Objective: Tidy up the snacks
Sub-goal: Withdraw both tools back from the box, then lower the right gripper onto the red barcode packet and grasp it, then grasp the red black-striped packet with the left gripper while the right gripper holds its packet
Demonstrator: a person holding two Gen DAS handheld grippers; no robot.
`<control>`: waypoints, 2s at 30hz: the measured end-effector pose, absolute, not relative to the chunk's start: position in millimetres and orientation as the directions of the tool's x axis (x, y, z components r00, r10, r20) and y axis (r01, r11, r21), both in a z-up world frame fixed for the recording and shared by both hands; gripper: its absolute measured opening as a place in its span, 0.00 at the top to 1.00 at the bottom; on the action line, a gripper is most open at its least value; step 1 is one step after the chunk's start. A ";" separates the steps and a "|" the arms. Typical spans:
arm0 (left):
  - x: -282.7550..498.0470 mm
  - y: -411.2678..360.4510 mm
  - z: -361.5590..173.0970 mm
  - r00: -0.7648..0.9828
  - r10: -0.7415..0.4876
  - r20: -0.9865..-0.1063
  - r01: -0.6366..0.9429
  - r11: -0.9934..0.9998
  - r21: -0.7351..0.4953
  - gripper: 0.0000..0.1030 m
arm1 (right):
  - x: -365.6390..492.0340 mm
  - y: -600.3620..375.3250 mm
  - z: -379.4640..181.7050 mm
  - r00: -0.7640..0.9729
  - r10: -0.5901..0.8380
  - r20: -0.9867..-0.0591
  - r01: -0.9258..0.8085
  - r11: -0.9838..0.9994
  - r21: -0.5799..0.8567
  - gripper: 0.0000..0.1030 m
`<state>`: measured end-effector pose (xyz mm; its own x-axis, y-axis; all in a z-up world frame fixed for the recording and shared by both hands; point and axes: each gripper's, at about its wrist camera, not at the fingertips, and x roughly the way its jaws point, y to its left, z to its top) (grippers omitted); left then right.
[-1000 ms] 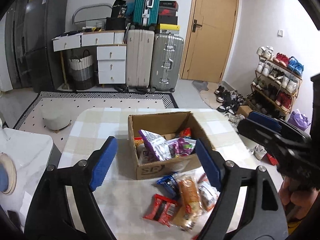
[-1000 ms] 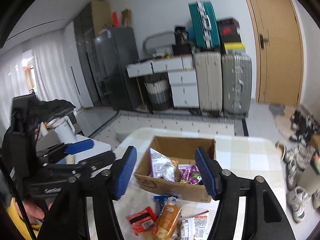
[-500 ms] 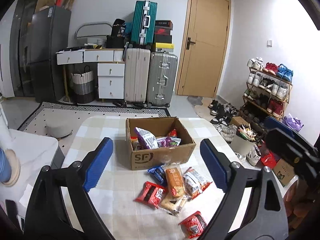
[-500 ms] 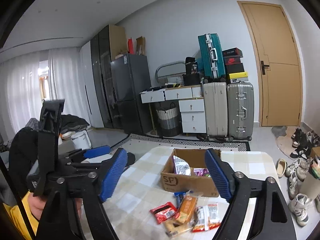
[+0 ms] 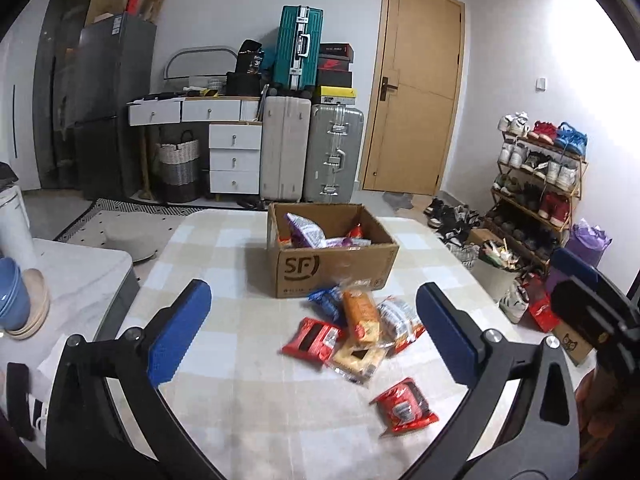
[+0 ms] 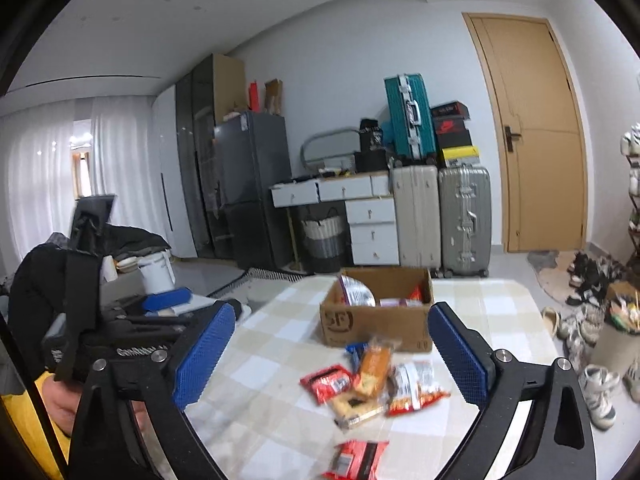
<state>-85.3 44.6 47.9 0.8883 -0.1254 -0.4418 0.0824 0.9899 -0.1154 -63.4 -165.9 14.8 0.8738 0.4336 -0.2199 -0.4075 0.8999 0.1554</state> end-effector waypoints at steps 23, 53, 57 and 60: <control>-33.8 35.2 -37.1 0.797 -0.123 -0.591 0.072 0.991 -0.109 0.00 | -10.1 -158.4 -114.7 0.724 0.416 -0.551 -0.325 0.909 0.260 0.03; 32.2 46.1 -119.1 0.697 -0.142 -0.703 0.020 0.984 -0.179 0.01 | 40.9 -142.4 -176.9 0.565 0.426 -0.707 -0.323 0.902 0.285 0.56; 32.5 45.5 -119.2 0.697 -0.139 -0.703 0.020 0.984 -0.175 0.01 | 37.8 -147.6 -168.0 0.595 0.438 -0.674 -0.328 0.898 0.293 0.56; 39.2 44.1 -120.7 0.684 -0.136 -0.716 0.028 0.987 -0.161 0.01 | 38.9 -153.7 -160.0 0.616 0.448 -0.648 -0.331 0.894 0.303 0.56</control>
